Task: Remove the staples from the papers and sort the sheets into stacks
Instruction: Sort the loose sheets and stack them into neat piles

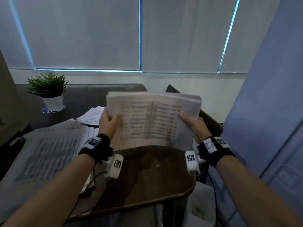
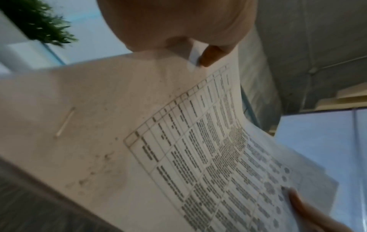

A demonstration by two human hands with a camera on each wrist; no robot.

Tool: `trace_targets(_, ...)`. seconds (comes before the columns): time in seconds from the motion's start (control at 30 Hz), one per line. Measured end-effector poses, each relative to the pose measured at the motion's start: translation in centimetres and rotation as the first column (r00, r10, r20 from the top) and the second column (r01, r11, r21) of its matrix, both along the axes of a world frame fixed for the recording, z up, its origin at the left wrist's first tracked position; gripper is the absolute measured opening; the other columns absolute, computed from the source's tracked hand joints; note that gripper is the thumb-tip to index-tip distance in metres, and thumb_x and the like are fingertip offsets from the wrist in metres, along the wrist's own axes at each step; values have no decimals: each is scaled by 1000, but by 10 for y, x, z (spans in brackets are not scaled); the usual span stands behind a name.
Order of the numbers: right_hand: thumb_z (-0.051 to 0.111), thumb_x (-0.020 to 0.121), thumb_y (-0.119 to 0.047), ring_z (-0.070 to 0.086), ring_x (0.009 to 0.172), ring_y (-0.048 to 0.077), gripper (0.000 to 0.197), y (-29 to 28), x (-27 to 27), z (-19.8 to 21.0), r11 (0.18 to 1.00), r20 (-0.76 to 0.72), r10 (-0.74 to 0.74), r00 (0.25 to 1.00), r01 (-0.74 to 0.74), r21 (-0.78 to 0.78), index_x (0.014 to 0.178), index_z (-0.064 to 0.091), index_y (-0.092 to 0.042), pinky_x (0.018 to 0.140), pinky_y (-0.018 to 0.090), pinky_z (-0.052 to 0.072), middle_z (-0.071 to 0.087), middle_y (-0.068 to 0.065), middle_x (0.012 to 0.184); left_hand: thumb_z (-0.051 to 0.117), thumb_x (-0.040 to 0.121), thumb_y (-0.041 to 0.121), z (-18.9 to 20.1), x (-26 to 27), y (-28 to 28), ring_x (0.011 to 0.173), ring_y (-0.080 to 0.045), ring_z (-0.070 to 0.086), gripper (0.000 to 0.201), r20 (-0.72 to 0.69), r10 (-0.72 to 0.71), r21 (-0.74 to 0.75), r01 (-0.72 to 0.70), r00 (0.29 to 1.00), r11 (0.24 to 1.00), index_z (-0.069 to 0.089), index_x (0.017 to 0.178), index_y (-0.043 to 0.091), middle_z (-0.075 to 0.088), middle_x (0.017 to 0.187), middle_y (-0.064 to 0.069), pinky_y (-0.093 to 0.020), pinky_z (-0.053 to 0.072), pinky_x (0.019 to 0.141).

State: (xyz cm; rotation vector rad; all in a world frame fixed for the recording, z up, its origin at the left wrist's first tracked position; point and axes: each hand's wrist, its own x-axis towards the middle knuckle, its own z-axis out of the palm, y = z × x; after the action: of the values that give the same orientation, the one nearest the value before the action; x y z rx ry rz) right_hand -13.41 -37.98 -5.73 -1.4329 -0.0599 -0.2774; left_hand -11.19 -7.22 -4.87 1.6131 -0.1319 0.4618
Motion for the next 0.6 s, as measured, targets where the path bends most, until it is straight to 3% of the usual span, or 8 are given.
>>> trace_targets(0.07, 81, 76, -30, 67, 109, 32, 57, -5, 1, 14, 999, 32, 41, 999, -42, 13, 122, 64, -3, 95, 52, 52, 70, 15, 117, 41, 89, 1, 19, 3, 1, 84, -14, 56, 33, 81, -19, -14, 20, 997, 1000, 49, 109, 26, 58, 95, 2, -30, 48, 70)
trace_targets(0.13, 78, 80, -24, 64, 114, 32, 53, -9, 3, 16, 996, 48, 92, 995, -92, -2, 126, 61, -5, 95, 50, 51, 68, 14, 122, 40, 86, 3, 20, 9, 9, 83, -17, 56, 31, 58, -23, -111, 29, 998, 993, 50, 98, 30, 58, 92, 1, -34, 48, 70)
trace_targets(0.2, 84, 72, -28, 65, 113, 29, 59, -7, 5, 3, 986, -47, 132, 990, -136, -94, 124, 63, -9, 96, 51, 51, 68, 13, 121, 45, 82, 13, 3, 13, 15, 88, -26, 61, 25, -101, -73, -169, 55, 992, 984, 54, 103, 23, 63, 95, -5, -41, 51, 74)
trace_targets(0.27, 85, 71, -23, 70, 103, 19, 51, -1, 3, -14, 970, -142, 130, 981, -156, -185, 117, 67, -11, 91, 41, 56, 70, 12, 116, 54, 80, 23, -20, 13, 19, 96, -31, 65, 34, -276, -132, -164, 89, 952, 983, 55, 114, 19, 68, 101, -7, -51, 52, 83)
trace_targets(0.37, 77, 78, -13, 72, 94, 17, 38, 9, -4, -22, 972, -175, 92, 980, -126, -197, 114, 66, -8, 69, 25, 58, 75, 5, 100, 61, 88, 22, -34, 11, 20, 94, -25, 67, 32, -289, -134, -128, 100, 948, 987, 56, 120, 19, 69, 105, -4, -45, 55, 79)
trace_targets(0.47, 72, 85, -17, 73, 92, 24, 40, 12, -2, -16, 993, -163, 60, 985, -75, -89, 121, 61, -5, 70, 32, 60, 74, 9, 101, 59, 91, 18, -26, 8, 21, 87, -20, 67, 22, -221, -76, -101, 54, 972, 993, 57, 113, 16, 68, 98, -2, -40, 55, 77)
trace_targets(0.53, 66, 89, -17, 72, 93, 27, 44, 12, 0, -12, 992, -194, 88, 977, -67, 110, 128, 55, 0, 76, 38, 61, 73, 15, 107, 56, 93, 10, -22, 7, 24, 94, -24, 65, 23, -209, -121, -216, 75, 970, 973, 56, 116, 11, 67, 99, -3, -41, 52, 82)
trace_targets(0.6, 67, 82, -22, 73, 93, 26, 51, 13, 2, -13, 944, -252, 174, 952, -88, 318, 127, 54, -2, 82, 39, 60, 73, 15, 106, 53, 93, 6, -22, 8, 25, 101, -27, 63, 31, -204, -151, -347, 73, 967, 935, 54, 124, 6, 65, 111, -8, -41, 50, 86)
